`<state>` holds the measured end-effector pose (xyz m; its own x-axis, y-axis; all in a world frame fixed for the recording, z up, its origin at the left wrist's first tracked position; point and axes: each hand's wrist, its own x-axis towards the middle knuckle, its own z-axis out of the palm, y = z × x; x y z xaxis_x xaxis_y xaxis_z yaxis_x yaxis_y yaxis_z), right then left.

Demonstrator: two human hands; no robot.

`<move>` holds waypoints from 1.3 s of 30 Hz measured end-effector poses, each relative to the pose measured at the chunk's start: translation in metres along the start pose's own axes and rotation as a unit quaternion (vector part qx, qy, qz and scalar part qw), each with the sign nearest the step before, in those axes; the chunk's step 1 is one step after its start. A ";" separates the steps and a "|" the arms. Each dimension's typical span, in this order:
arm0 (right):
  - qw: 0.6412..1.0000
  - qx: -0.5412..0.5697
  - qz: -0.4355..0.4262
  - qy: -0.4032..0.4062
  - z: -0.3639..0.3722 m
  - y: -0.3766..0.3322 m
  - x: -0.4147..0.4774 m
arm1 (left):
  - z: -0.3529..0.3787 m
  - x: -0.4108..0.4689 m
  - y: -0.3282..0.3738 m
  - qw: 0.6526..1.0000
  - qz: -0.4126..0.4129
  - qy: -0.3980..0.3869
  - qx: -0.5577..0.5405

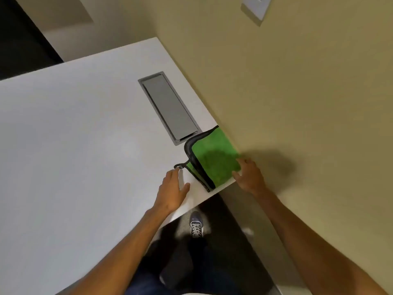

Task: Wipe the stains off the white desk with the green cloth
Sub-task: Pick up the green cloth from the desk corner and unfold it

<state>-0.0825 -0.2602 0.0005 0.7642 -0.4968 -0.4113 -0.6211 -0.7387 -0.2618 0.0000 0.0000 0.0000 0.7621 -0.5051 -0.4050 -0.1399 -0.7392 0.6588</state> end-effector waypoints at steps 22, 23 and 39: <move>0.996 0.063 0.058 -0.037 0.022 0.007 0.080 | 0.055 0.124 0.038 0.810 -0.358 0.091 -0.455; 0.994 0.078 0.058 -0.041 0.023 0.008 0.082 | 0.057 0.126 0.039 0.809 -0.366 0.082 -0.453; 0.964 0.259 -0.008 -0.054 0.019 -0.031 0.061 | 0.028 0.087 0.014 0.908 -0.292 0.167 -0.249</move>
<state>-0.0197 -0.2587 -0.0330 0.7693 -0.4159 -0.4851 -0.6343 -0.4061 -0.6578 0.0471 -0.0665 -0.0440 0.7751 0.1337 -0.6175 0.5901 -0.5024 0.6319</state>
